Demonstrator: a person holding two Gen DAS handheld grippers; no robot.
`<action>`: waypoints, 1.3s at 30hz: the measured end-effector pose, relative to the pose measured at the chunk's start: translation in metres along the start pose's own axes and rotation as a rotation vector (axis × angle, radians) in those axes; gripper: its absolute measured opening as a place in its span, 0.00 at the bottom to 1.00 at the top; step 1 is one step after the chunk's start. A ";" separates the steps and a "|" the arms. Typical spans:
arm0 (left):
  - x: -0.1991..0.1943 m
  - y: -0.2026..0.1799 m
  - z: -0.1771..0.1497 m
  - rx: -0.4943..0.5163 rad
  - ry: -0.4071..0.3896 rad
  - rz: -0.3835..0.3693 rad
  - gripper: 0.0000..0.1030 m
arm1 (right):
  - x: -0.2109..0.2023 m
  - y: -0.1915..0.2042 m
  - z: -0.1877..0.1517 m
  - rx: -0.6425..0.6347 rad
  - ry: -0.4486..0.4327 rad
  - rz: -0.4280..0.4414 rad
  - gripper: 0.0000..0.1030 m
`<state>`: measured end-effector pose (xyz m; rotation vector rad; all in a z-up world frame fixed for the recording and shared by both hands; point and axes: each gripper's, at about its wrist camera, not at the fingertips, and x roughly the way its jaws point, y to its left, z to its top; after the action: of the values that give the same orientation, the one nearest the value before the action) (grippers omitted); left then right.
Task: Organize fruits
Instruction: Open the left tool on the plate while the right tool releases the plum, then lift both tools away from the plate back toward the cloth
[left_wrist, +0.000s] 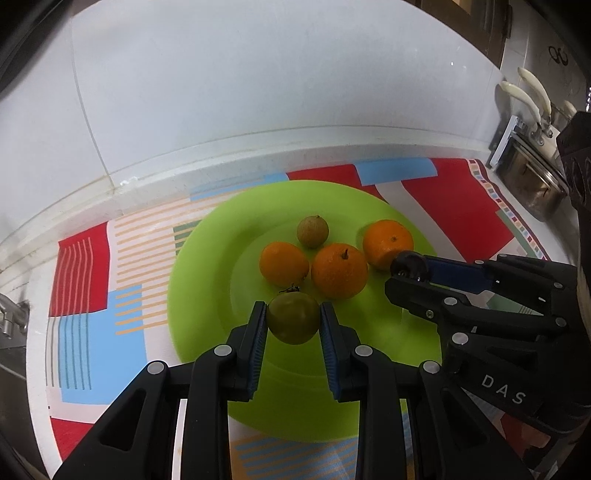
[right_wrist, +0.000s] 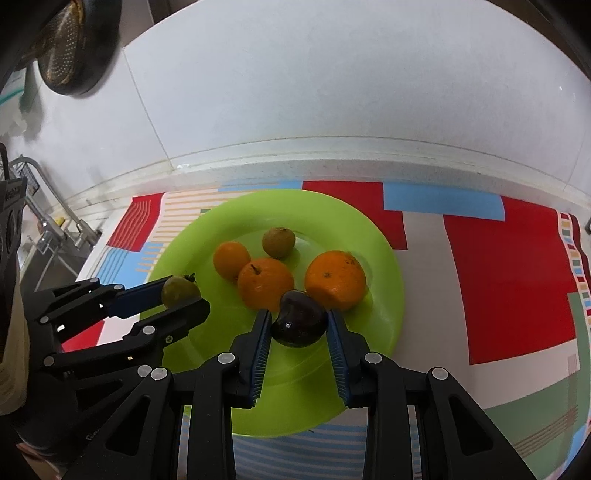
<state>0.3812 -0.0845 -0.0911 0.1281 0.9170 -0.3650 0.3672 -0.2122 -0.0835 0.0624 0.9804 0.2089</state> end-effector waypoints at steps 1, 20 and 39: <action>0.002 0.000 0.000 0.000 0.002 0.000 0.28 | 0.001 -0.001 0.000 0.002 0.002 -0.002 0.31; -0.046 0.005 -0.004 -0.032 -0.069 0.028 0.44 | -0.033 0.000 -0.006 0.003 -0.051 -0.019 0.36; -0.137 -0.020 -0.030 -0.052 -0.190 0.054 0.66 | -0.125 0.014 -0.036 0.022 -0.190 -0.059 0.47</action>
<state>0.2754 -0.0601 0.0004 0.0686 0.7337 -0.2976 0.2683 -0.2258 0.0006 0.0724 0.7946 0.1352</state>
